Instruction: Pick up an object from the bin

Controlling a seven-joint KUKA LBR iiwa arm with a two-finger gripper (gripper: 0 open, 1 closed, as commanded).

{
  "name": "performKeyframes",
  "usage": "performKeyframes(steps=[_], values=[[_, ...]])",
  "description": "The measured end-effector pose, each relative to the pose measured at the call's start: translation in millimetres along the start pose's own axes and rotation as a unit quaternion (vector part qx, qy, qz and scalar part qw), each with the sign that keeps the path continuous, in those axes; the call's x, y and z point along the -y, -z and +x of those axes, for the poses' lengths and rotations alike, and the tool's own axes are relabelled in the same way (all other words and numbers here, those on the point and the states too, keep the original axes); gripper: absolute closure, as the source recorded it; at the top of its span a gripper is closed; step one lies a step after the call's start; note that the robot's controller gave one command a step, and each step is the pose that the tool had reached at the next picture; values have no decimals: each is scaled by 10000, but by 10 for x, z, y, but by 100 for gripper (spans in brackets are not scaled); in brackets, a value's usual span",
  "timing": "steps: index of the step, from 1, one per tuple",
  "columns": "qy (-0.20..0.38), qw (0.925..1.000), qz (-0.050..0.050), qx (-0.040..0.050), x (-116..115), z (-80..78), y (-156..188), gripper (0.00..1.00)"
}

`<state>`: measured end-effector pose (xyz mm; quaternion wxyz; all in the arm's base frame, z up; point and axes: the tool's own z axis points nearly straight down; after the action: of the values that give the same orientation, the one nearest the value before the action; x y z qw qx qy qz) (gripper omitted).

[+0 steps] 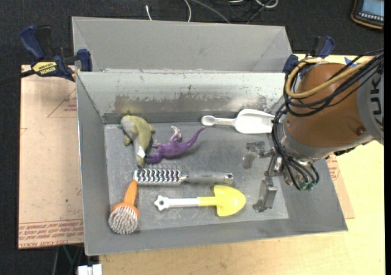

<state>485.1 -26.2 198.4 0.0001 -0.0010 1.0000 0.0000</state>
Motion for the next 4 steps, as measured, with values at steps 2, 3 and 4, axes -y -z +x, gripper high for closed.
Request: performKeyframes(steps=[2, 3, 4], values=[[40, 10000, -12, -33, -321, 49, -927, 0], [-111, 9999, -3, 120, -301, 33, -1145, 0], [-335, 9994, -14, 49, -365, -1, -1260, 100]])
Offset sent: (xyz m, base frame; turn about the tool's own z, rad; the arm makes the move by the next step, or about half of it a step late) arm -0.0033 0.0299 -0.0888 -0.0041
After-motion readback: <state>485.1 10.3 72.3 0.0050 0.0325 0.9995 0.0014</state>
